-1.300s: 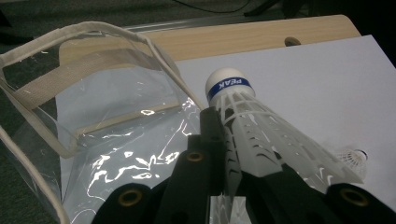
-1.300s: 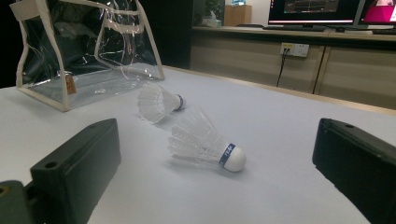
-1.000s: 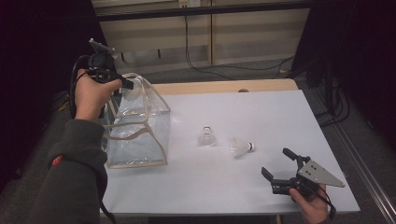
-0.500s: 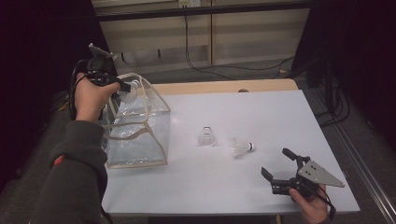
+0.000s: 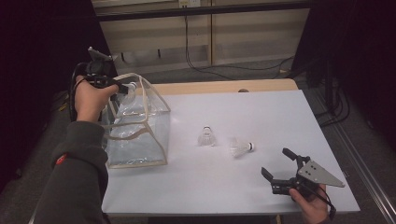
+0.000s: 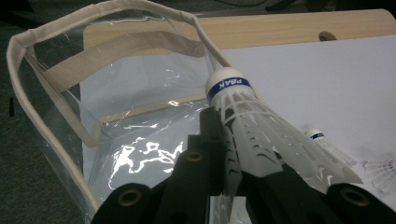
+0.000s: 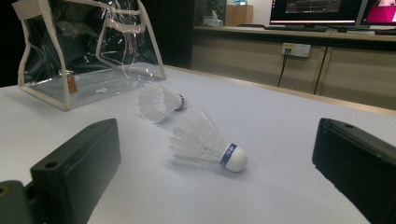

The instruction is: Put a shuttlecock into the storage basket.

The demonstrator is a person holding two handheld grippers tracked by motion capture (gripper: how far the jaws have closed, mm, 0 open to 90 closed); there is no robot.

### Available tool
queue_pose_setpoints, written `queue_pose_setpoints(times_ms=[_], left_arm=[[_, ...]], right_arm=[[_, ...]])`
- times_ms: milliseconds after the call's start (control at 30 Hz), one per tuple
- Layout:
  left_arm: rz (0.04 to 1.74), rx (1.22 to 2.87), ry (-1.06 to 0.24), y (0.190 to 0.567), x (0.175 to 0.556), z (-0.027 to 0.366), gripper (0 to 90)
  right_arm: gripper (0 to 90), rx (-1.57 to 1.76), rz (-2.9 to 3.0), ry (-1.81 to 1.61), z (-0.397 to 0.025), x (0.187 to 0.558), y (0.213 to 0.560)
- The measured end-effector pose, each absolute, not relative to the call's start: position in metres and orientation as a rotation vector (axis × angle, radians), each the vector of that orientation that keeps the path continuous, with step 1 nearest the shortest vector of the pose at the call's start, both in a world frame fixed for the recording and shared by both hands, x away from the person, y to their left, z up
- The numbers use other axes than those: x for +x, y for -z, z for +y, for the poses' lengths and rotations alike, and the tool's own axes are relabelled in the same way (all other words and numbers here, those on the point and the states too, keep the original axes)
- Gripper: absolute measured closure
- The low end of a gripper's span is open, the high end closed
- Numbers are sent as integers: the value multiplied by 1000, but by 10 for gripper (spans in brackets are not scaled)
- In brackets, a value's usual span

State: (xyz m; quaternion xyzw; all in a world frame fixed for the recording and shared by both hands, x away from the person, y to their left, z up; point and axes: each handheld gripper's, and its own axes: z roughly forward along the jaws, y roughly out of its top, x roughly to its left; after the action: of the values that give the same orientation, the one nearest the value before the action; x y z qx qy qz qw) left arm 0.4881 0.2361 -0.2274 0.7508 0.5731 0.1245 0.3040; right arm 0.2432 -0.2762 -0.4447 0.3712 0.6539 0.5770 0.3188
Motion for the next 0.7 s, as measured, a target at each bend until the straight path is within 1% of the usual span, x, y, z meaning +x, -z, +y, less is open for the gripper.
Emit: queue_pose_setpoints(times_ms=[700], left_arm=[[1526, 1995, -340, 235, 497, 236, 886]], right_arm=[[12, 977, 1722, -1513, -275, 244, 445]])
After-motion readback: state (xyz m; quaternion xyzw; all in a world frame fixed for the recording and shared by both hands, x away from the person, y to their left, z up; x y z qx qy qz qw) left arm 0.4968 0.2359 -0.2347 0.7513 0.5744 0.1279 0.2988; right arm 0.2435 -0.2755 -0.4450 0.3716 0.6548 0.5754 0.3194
